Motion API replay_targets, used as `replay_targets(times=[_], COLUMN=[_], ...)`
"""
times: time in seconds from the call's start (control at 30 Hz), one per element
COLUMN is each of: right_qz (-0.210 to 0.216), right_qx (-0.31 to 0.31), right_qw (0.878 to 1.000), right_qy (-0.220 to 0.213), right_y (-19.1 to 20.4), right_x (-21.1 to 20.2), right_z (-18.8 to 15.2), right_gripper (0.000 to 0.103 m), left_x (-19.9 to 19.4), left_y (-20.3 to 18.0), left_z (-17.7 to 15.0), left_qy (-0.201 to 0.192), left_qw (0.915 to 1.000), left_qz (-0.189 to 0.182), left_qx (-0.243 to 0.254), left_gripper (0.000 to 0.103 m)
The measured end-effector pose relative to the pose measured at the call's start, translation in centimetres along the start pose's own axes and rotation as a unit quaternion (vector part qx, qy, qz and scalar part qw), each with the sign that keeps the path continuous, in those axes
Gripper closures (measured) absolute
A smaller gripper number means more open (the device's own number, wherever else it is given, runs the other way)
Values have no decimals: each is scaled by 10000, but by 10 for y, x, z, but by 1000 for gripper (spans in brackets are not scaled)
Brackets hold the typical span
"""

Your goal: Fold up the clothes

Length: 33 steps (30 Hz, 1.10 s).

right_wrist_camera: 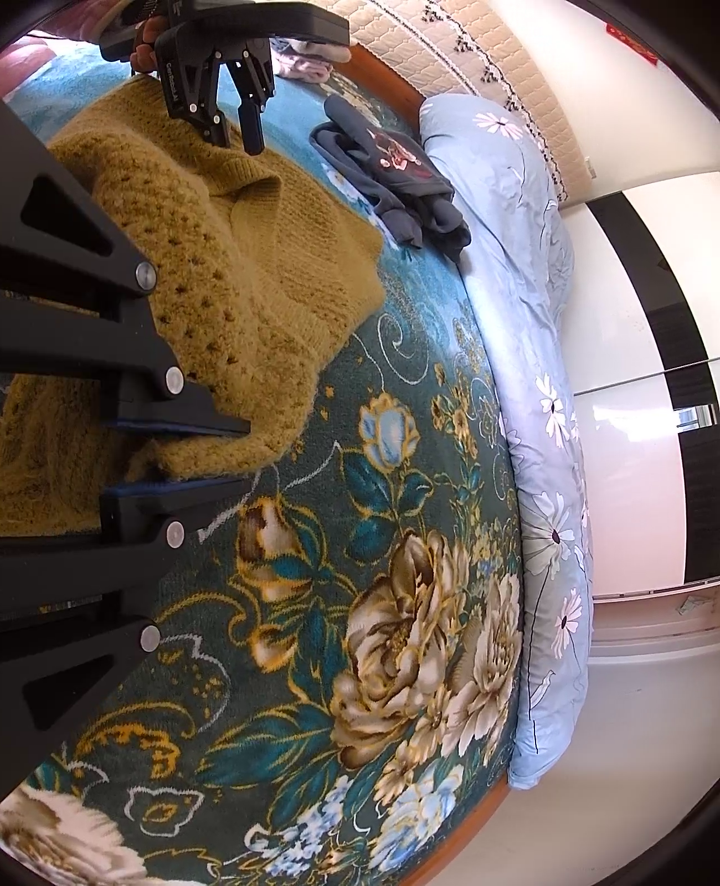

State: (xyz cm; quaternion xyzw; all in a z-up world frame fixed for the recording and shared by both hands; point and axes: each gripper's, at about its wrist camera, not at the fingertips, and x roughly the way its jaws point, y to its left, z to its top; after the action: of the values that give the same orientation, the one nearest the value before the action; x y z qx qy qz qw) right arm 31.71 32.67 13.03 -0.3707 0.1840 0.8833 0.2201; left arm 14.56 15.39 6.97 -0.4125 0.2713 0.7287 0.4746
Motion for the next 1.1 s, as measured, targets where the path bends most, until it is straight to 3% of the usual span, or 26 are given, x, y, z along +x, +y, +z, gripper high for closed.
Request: replay_targets(times=[0.23,0.47,0.53,0.63,0.77,1.0,1.1], right_qz=[46,34,37,47,46,93,56], right_qx=[47,47,57,72,77,131,87], right_qw=[10000,10000,10000,10000,10000,9999,9999], right_qy=[-6,-1,0,10,20,38,21], right_y=[-2,-1,-1,-1,-1,-3,-1], right_x=[0,0,1,1,1,2,1], right_z=[0,0,-1,-1,-1,-1,-1], right_gripper=[87,87,87,87,87,87,87], left_x=[-9,-11,-12,-14,-12,-2,-5], left_y=[23,44,40,24,3,14,12], left_z=[-17,-41,-44,-43,-35,-32,-35], left_qy=[-92,-160,-160,-100,-40,48,18], left_qw=[9958,9813,9822,9915,9977,9938,9927], left_qz=[-719,-1334,-1325,-905,-584,-841,-865], left_qx=[-553,-1379,-1325,-928,-354,-729,-843], left_gripper=[58,58,57,57,57,57,63])
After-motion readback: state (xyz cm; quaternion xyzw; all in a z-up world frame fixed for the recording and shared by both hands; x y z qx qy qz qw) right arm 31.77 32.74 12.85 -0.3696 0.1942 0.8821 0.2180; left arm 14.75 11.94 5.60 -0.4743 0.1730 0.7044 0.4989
